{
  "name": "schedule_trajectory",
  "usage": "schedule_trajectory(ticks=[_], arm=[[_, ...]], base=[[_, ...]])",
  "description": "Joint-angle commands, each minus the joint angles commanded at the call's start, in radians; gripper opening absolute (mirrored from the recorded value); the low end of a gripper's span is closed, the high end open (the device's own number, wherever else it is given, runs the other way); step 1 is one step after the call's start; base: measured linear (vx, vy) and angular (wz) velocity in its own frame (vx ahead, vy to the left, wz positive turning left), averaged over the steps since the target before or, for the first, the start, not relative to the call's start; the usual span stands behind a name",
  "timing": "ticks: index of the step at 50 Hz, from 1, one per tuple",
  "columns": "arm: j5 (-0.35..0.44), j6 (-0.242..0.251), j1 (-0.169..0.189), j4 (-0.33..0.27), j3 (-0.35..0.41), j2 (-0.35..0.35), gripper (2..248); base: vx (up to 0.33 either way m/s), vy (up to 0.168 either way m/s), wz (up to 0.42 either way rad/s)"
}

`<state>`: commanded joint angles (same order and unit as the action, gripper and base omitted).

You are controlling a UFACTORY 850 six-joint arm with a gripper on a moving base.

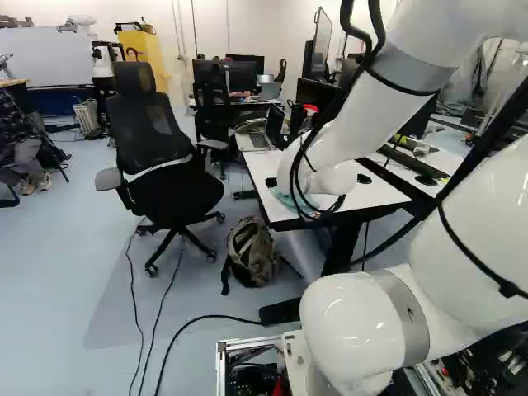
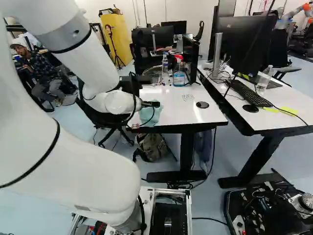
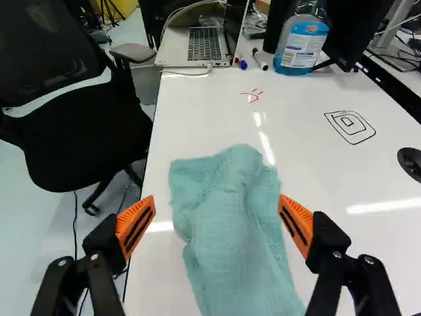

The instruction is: Clean the table with the green towel

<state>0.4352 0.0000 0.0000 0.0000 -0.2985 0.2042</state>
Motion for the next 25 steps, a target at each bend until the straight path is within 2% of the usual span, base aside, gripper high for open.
schedule_trajectory(ticks=[25], arm=[[-0.099, 0.0, 0.0, 0.0, -0.028, -0.031, 247]], base=[[0.0, 0.0, 0.0]])
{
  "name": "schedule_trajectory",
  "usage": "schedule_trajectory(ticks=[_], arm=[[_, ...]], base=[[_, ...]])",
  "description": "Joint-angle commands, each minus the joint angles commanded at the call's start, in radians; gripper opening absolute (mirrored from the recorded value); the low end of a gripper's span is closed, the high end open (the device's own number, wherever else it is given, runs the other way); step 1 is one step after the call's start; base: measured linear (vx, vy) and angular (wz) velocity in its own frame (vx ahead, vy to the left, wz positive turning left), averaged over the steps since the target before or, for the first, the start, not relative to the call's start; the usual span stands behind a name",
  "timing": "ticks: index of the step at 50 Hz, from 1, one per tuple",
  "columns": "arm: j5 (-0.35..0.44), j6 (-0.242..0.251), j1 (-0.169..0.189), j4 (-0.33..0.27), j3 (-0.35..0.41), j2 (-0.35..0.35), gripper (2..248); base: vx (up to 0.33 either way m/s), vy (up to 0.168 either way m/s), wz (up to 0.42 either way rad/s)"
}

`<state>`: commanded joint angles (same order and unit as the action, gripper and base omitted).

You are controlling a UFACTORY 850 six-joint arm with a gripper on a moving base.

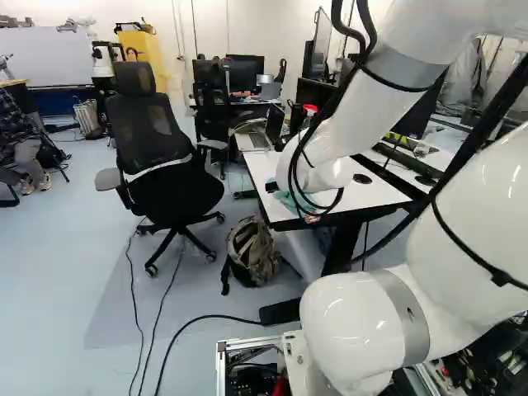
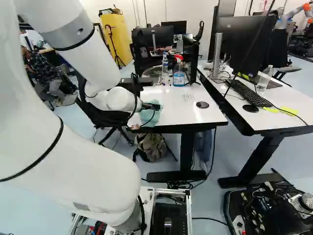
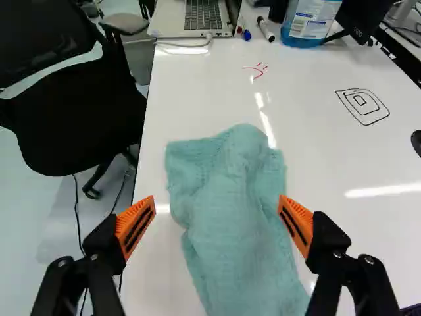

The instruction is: Clean the table with the green towel

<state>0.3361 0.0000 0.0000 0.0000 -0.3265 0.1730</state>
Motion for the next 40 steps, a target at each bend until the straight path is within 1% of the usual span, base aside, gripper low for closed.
schedule_trajectory(ticks=[13, 27, 28, 33, 34, 38, 39, 40], arm=[[-0.003, 0.0, 0.0, 0.0, -0.015, -0.017, 247], [-0.003, 0.0, 0.0, 0.0, -0.015, -0.017, 247], [-0.003, 0.0, 0.0, 0.0, -0.015, -0.017, 216], [-0.003, 0.0, 0.0, 0.0, -0.015, -0.017, 216], [-0.003, 0.0, 0.0, 0.0, -0.015, -0.017, 178], [-0.003, 0.0, 0.0, 0.0, -0.015, -0.017, 178], [-0.003, 0.0, 0.0, 0.0, -0.015, -0.017, 139], [-0.003, 0.0, 0.0, 0.0, -0.015, -0.017, 139]], base=[[0.0, 0.0, 0.0], [0.0, 0.0, 0.0], [0.0, 0.0, 0.0], [0.0, 0.0, 0.0], [0.0, 0.0, 0.0], [0.0, 0.0, 0.0], [0.0, 0.0, 0.0], [0.0, 0.0, 0.0]])
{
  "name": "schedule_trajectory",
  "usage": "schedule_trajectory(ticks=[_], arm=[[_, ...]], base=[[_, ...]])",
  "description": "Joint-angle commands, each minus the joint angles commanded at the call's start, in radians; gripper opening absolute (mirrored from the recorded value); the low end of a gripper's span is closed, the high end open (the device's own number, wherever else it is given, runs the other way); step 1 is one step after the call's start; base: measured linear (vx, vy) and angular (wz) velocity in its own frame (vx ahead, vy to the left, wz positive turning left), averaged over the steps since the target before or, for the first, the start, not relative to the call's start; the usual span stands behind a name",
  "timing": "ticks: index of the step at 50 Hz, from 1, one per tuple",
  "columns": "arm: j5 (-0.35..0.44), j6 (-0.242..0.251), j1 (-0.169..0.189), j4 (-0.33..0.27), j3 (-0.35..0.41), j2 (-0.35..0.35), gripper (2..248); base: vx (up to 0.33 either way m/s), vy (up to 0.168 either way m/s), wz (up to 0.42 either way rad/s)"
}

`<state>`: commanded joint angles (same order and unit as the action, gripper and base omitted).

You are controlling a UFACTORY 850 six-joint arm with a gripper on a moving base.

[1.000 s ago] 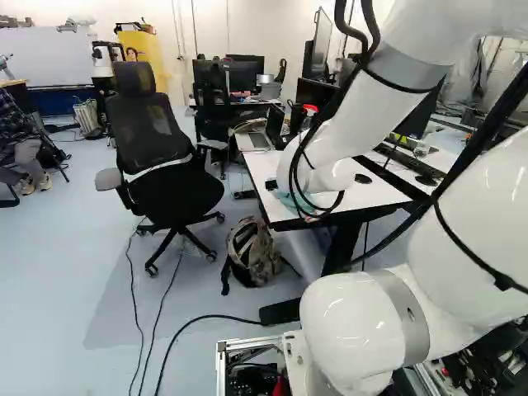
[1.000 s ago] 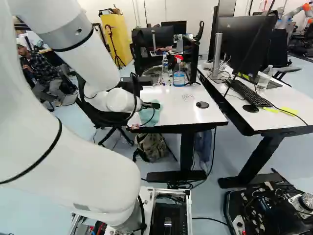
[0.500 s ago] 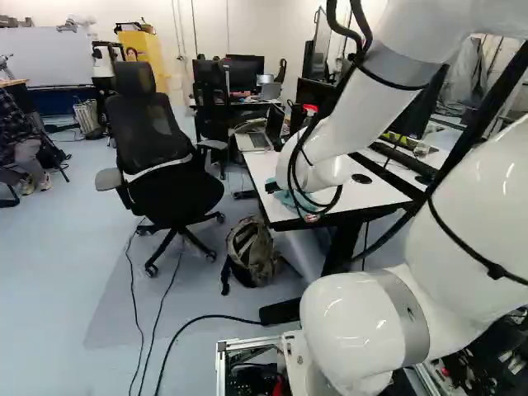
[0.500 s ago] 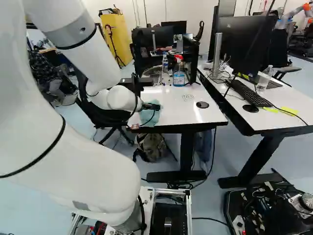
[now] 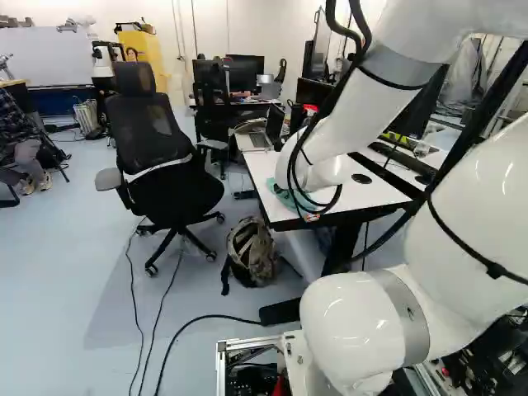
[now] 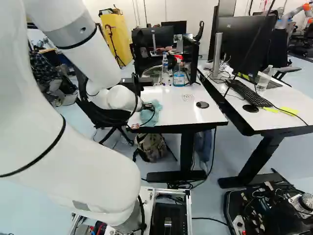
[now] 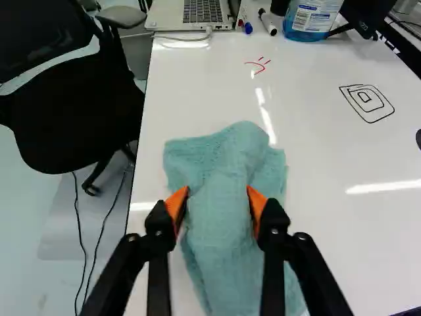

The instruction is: Clean the table with the green towel

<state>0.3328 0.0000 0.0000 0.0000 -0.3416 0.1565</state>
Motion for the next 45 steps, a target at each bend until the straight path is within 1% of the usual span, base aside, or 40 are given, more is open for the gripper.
schedule_trajectory(ticks=[3, 4, 8, 9, 14, 15, 29, 36, 45], arm=[[0.0, 0.0, 0.0, 0.0, 0.0, 0.0, 139], [0.0, 0.0, 0.0, 0.0, 0.0, 0.0, 101], [0.0, 0.0, 0.0, 0.0, 0.0, 0.0, 101], [0.0, 0.0, 0.0, 0.0, 0.0, 0.0, 67], [0.0, 0.0, 0.0, 0.0, 0.0, 0.0, 67], [0.0, 0.0, 0.0, 0.0, 0.0, 0.0, 53], [0.003, 0.0, 0.0, 0.0, 0.0, 0.001, 53], [0.044, 0.0, 0.0, 0.009, 0.004, 0.019, 53], [0.044, 0.0, 0.001, 0.009, 0.004, 0.044, 53]], base=[[0.0, 0.0, 0.0], [0.0, 0.0, 0.0], [0.0, 0.0, 0.0], [0.0, 0.0, 0.0], [0.0, 0.0, 0.0], [0.0, 0.0, 0.0], [0.0, 0.0, 0.0], [0.0, 0.0, 0.0], [0.0, 0.0, 0.0]])
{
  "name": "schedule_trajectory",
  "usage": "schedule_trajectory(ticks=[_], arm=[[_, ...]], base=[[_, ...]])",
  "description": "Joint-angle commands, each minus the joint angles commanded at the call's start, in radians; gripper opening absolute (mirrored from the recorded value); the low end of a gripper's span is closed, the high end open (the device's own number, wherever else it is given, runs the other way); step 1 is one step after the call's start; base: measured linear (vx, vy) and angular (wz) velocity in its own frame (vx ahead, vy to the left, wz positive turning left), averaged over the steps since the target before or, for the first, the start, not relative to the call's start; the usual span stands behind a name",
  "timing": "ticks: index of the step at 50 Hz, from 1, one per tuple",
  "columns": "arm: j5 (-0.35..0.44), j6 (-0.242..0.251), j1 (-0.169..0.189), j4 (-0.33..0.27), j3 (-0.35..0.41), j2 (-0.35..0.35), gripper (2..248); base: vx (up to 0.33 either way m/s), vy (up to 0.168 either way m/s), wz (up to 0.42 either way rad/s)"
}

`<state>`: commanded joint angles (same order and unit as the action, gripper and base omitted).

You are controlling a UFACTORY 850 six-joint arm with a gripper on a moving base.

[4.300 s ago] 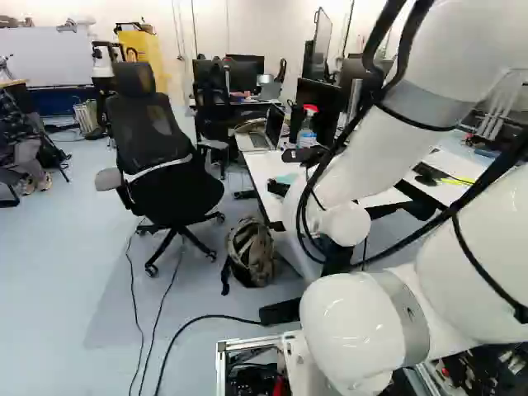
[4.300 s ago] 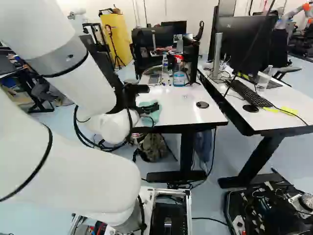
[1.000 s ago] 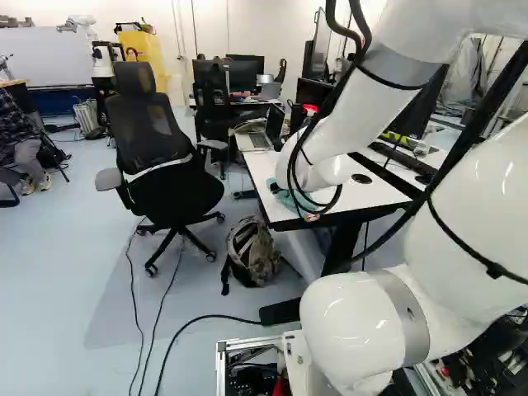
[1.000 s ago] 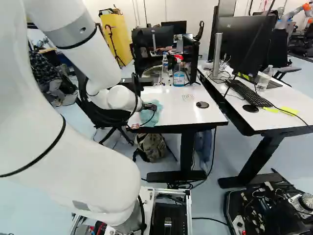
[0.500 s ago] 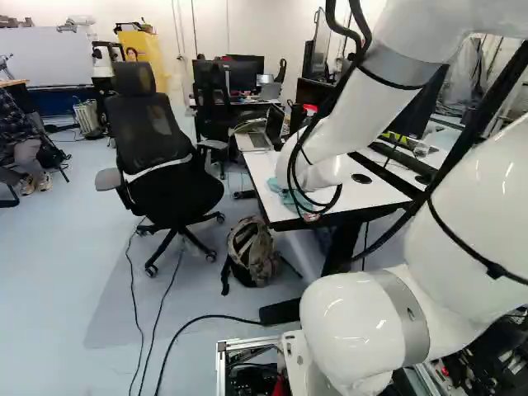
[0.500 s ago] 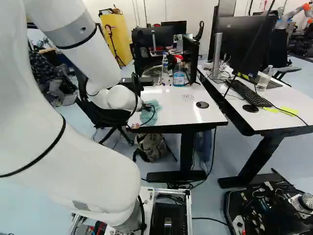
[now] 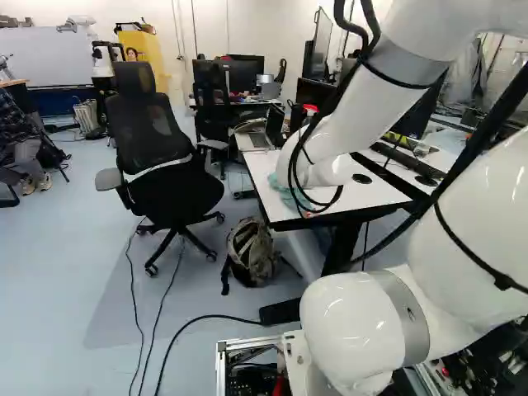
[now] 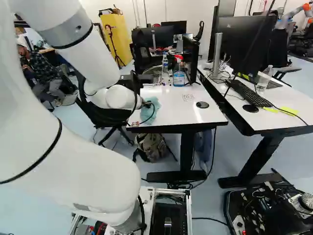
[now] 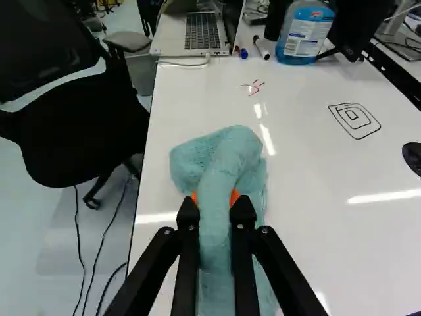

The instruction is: Clean the table with the green towel

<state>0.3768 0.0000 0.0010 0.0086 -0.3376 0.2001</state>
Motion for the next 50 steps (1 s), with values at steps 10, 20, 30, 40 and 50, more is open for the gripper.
schedule_trajectory(ticks=[10, 20, 30, 40, 50], arm=[[0.0, 0.0, 0.014, 0.0, -0.035, -0.011, 53], [0.0, 0.0, 0.033, 0.0, -0.082, -0.033, 53], [0.0, 0.0, 0.057, 0.0, -0.122, -0.05, 53], [0.0, 0.0, 0.089, 0.0, -0.147, -0.05, 53], [0.0, 0.0, 0.124, 0.0, -0.171, -0.073, 53]], base=[[0.0, 0.0, 0.0], [0.0, 0.0, 0.0], [0.0, 0.0, 0.0], [0.0, 0.0, 0.0], [0.0, 0.0, 0.0]])
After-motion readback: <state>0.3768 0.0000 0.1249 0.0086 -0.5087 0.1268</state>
